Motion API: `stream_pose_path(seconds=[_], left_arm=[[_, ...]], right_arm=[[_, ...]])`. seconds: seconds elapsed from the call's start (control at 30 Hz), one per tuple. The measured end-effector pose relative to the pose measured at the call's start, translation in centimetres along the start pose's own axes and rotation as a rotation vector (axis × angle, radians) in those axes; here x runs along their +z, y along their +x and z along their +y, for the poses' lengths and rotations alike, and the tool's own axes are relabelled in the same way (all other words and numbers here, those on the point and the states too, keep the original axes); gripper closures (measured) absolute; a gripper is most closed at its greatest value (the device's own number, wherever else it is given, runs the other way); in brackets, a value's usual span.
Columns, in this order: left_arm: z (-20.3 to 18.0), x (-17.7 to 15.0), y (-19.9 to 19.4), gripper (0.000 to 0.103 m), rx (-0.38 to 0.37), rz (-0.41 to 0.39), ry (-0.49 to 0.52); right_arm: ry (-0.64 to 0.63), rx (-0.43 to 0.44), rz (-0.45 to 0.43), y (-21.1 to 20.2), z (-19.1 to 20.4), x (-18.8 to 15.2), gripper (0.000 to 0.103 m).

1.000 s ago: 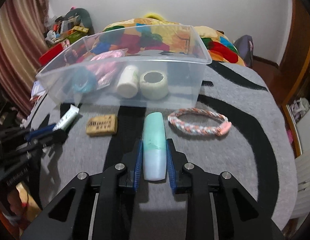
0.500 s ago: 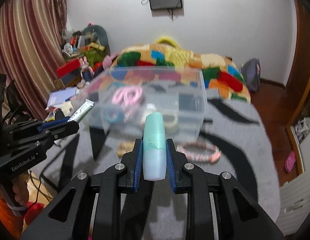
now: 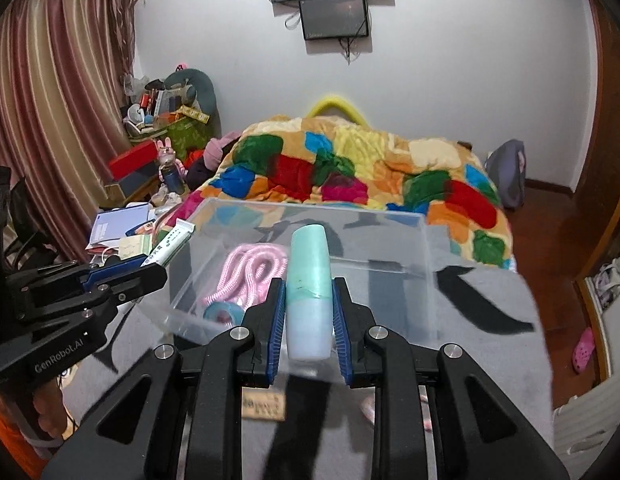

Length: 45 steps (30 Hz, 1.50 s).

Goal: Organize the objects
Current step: 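Carry the white ointment tube with the left tool while the right carries the green bottle, then release the tube and green bottle into the clear box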

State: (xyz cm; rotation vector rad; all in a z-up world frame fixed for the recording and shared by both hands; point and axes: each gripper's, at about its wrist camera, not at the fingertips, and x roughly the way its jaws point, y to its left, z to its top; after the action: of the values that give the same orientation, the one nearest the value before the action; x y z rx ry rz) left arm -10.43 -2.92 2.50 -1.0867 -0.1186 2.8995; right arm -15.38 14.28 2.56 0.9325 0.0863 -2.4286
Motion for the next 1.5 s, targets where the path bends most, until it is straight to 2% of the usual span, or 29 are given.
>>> stream_pose_path(seconds=[0.33,0.43,0.5,0.6,0.73,1.0,1.1,1.3,1.5], left_arm=[[1.6,0.1,3.7,0.088,0.024,0.069,-0.014],[1.4,-0.1,3.9,0.088,0.03,0.08,-0.004],[1.1,-0.1,3.6,0.087,0.027,0.076,0.001],[0.6,0.0,2.7,0.087,0.02,0.062,0.011],[0.0,0.2,1.2,0.075,0.015,0.033,0.024],[-1.2,-0.8,-1.1,0.05,-0.016,0.013,0.04],[-1.7,-1.7,-1.4,0.047,-0.031,0.024,0.041],[-2.9,-3.9,-1.1,0.04,-0.051,0.071,0.042],[-4.6,-6.1,1.8,0.039,-0.096,0.187,0.047]], right_arm=[[-0.058,0.014,0.125,6.4,2.1,-0.6,0.082],[-0.072,0.022,0.127,6.2,2.3,-0.9,0.078],[-0.083,0.019,0.123,5.8,2.3,-0.9,0.071],[-0.099,0.006,0.098,4.4,2.0,-1.0,0.069],[-0.096,-0.001,0.068,2.2,1.4,-1.3,0.068],[-0.059,-0.029,0.02,-2.5,-2.0,-2.8,0.045],[-0.057,-0.071,0.014,-3.8,-3.4,-3.7,0.039],[-0.039,-0.163,0.064,-3.8,-6.7,-6.5,0.038],[-0.008,-0.195,0.157,-1.4,-9.0,-8.7,0.038]])
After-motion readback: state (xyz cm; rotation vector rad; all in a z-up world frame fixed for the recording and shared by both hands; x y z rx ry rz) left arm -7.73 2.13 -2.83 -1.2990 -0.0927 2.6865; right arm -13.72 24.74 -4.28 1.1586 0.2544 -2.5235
